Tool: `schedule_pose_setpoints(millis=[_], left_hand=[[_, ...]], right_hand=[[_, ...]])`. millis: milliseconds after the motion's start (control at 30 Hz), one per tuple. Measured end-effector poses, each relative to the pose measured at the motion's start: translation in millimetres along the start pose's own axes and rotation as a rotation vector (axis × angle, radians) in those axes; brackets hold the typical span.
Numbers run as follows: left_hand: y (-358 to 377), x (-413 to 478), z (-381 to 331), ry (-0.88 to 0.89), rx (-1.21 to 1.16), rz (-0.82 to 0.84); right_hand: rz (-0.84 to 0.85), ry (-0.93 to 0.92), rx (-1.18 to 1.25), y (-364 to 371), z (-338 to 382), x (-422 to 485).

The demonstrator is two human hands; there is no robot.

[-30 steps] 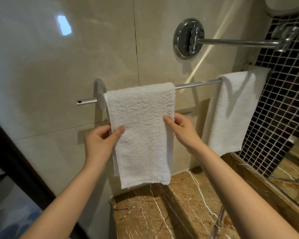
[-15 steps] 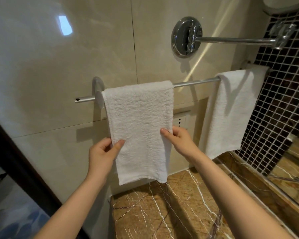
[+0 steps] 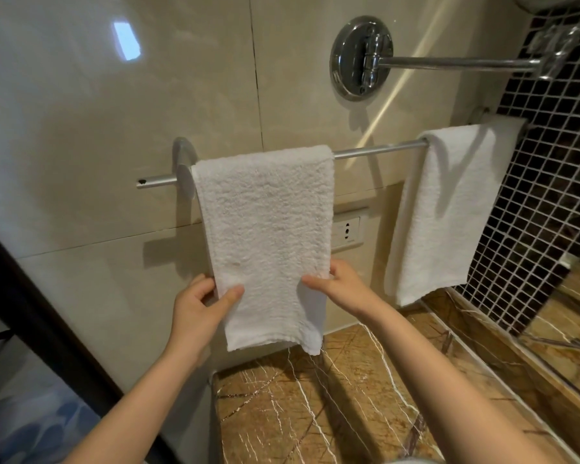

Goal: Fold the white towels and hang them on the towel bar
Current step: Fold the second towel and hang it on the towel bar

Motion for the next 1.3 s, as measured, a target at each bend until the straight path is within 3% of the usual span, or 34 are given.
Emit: schedule_pose_setpoints(millis=[400, 733, 1300], left_hand=[[-1.3, 4.1, 13.4, 0.017, 0.033, -0.024], [5.5, 2.0, 34.1, -0.099, 0.084, 0.115], [6.0, -10.4, 68.4, -0.186, 0.137, 0.067]], right_hand=[[-0.028, -0.094, -0.001, 0.1, -5.8, -6.5], [0.05, 0.047, -0.024, 13.2, -25.2, -0.6], [0.01, 0.075, 0.024, 20.5, -64.3, -24.9]])
Point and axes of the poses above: each hand's wrist, its own x-axis towards the middle knuckle, its own y-axis out of the palm, z = x × y, the point moved 3 cm from there along x, towards the middle knuckle, and after that the axes turned 10 degrees about -y, right-handed, at the moved point
